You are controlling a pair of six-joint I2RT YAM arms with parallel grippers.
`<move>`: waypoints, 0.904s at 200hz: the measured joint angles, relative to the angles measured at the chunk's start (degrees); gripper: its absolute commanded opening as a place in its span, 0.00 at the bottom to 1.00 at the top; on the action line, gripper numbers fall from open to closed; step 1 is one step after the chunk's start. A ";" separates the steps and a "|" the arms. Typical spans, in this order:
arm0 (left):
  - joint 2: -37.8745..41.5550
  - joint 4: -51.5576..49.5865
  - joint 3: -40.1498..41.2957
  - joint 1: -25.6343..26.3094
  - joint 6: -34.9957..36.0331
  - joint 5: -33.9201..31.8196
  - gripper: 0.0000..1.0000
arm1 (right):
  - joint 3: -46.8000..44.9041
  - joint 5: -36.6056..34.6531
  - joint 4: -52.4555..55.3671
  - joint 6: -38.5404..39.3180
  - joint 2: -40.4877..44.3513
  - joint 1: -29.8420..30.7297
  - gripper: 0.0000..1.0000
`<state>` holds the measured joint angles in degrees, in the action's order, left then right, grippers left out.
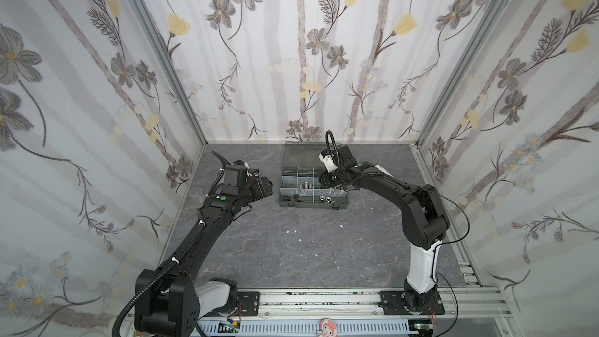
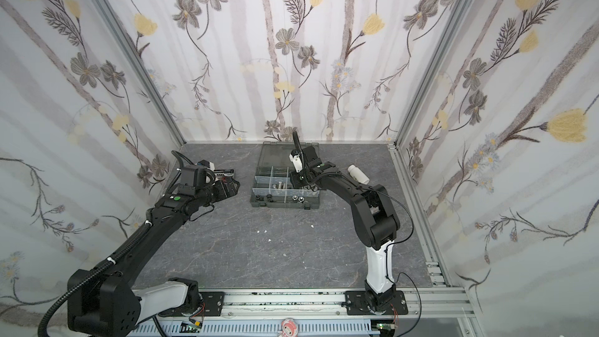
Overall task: Sort the screws and nuts into containers
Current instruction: Place the screw into the container.
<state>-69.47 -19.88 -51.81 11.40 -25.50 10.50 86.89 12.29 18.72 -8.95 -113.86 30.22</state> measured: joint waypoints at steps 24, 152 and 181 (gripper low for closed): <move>-0.22 0.00 0.04 -0.11 0.02 0.00 1.00 | 1.27 0.07 -0.17 -0.02 -1.90 -0.13 0.22; -0.24 0.00 0.07 -0.37 0.02 -1.95 1.00 | 0.83 0.61 0.00 0.02 0.28 -0.72 0.44; 1.51 -0.02 0.07 -0.37 0.02 -3.43 1.00 | -3.19 -0.79 -0.42 0.02 6.16 -1.05 0.44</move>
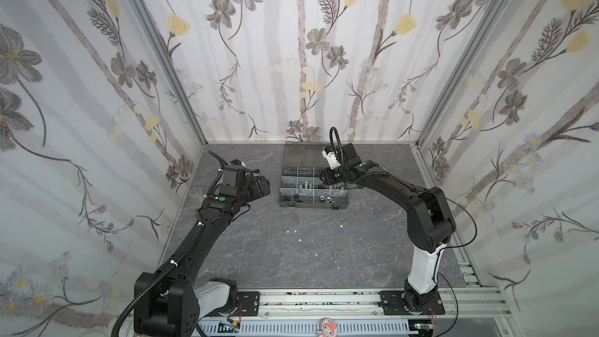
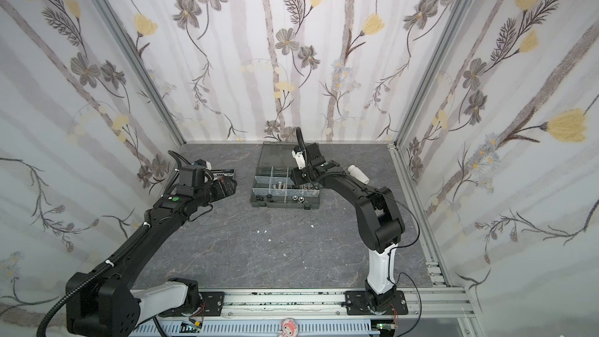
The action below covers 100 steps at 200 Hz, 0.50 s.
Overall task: Sort the screws and nuts into containers
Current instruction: Place the screw into the container.
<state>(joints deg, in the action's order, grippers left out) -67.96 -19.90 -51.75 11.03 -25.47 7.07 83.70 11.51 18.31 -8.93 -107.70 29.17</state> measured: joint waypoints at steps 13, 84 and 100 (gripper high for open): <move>0.46 -0.26 -0.20 0.00 0.00 -0.85 1.00 | -2.16 -0.33 -0.22 0.00 2.99 -0.26 0.44; 5.79 -1.68 -1.16 0.00 -0.70 -5.22 1.00 | -18.51 -4.42 -3.89 -1.62 23.89 -3.52 0.60; 7.15 -1.75 -1.16 0.00 -1.11 -6.80 1.00 | -23.06 -5.62 -5.25 -2.40 28.94 -4.94 0.67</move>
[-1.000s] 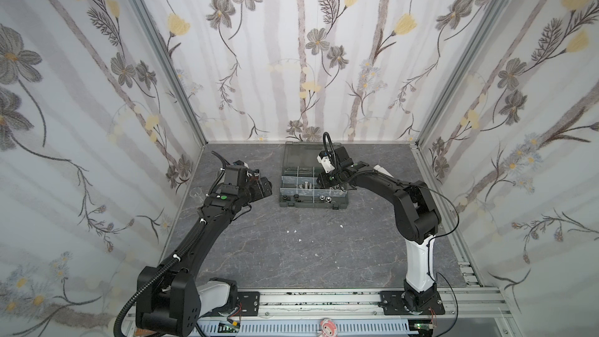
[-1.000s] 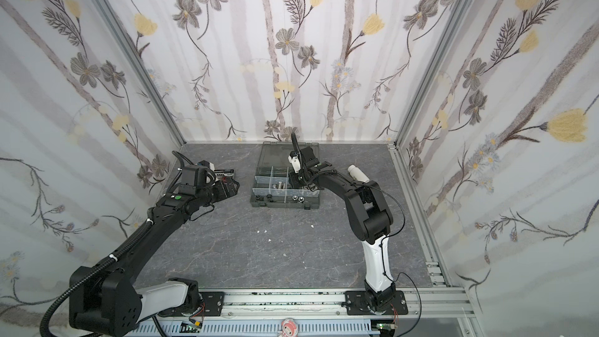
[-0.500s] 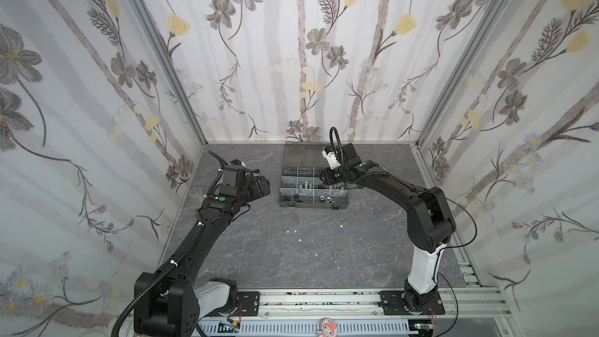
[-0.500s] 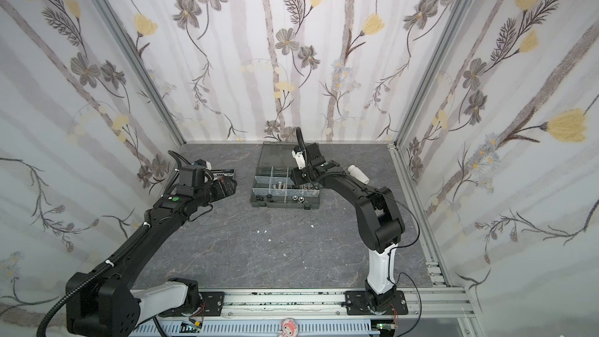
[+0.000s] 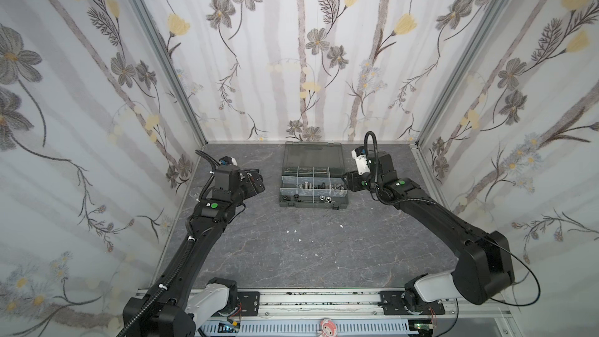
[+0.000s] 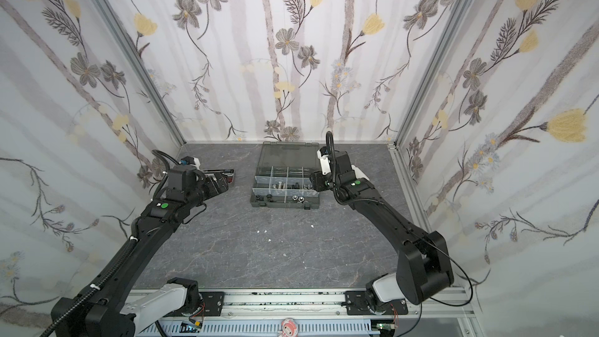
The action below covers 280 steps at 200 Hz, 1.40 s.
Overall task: Sort the screws and nuts into containers
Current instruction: Reset both arms
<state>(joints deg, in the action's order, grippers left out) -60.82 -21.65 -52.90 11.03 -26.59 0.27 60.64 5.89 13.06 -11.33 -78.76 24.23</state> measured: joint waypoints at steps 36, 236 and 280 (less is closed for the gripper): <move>4.92 3.13 4.81 -0.04 -0.22 -5.35 1.00 | -9.51 -6.12 -2.86 -1.64 10.82 -1.79 1.00; -0.46 61.31 40.00 -1.01 12.11 -24.28 1.00 | -60.33 -34.38 -68.19 13.11 30.82 -4.50 1.00; -15.08 70.95 34.80 -2.43 19.30 -24.00 1.00 | -60.35 -37.46 -81.42 16.90 15.43 -6.95 1.00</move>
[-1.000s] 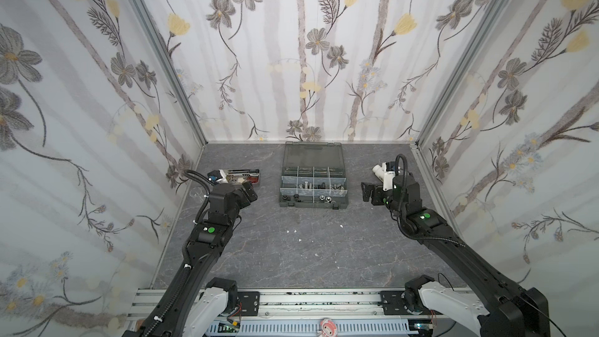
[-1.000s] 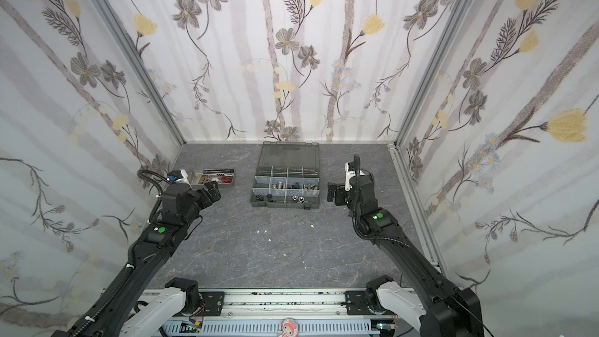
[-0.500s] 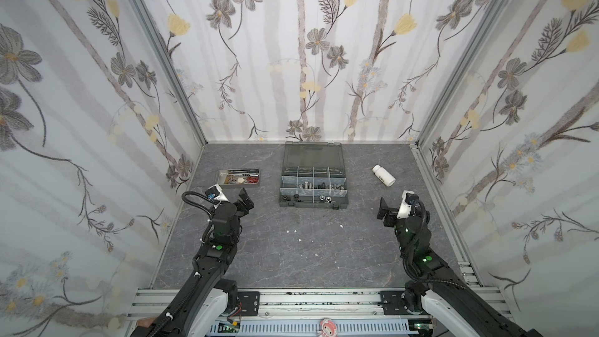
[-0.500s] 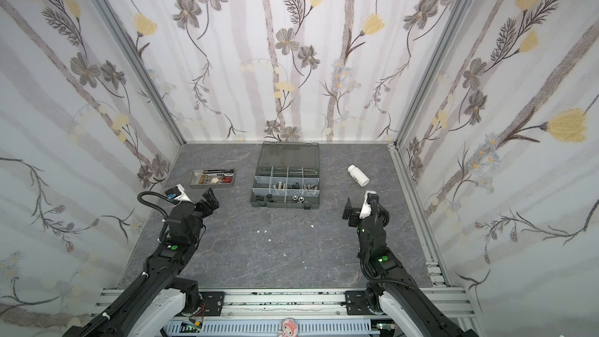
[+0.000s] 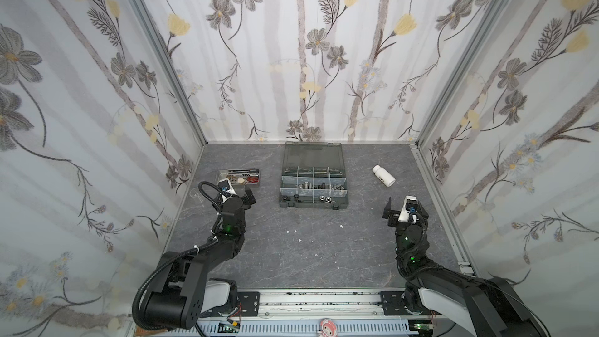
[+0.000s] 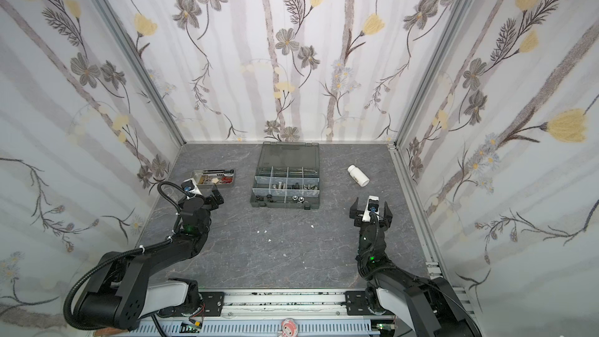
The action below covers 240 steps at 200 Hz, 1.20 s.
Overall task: Sort the screws and nuts into containers
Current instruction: Reset both arms
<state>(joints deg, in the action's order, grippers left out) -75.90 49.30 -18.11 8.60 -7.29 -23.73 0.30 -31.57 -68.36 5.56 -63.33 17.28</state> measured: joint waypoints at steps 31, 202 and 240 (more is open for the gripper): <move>-6.95 4.26 -1.40 -2.89 2.21 3.74 1.00 | -0.04 -0.46 -12.90 0.92 -10.99 -2.32 1.00; -15.08 27.74 4.55 -6.05 4.13 12.98 1.00 | -0.02 12.44 -23.17 -2.23 -26.47 -7.87 1.00; -15.08 26.53 4.50 -6.10 4.13 13.49 1.00 | 8.76 13.79 -16.59 -4.44 -23.58 -11.74 0.99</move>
<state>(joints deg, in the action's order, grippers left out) -90.98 75.83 -13.61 2.50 -3.16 -10.24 9.06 -17.78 -84.95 1.13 -86.91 5.54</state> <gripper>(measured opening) 0.998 0.995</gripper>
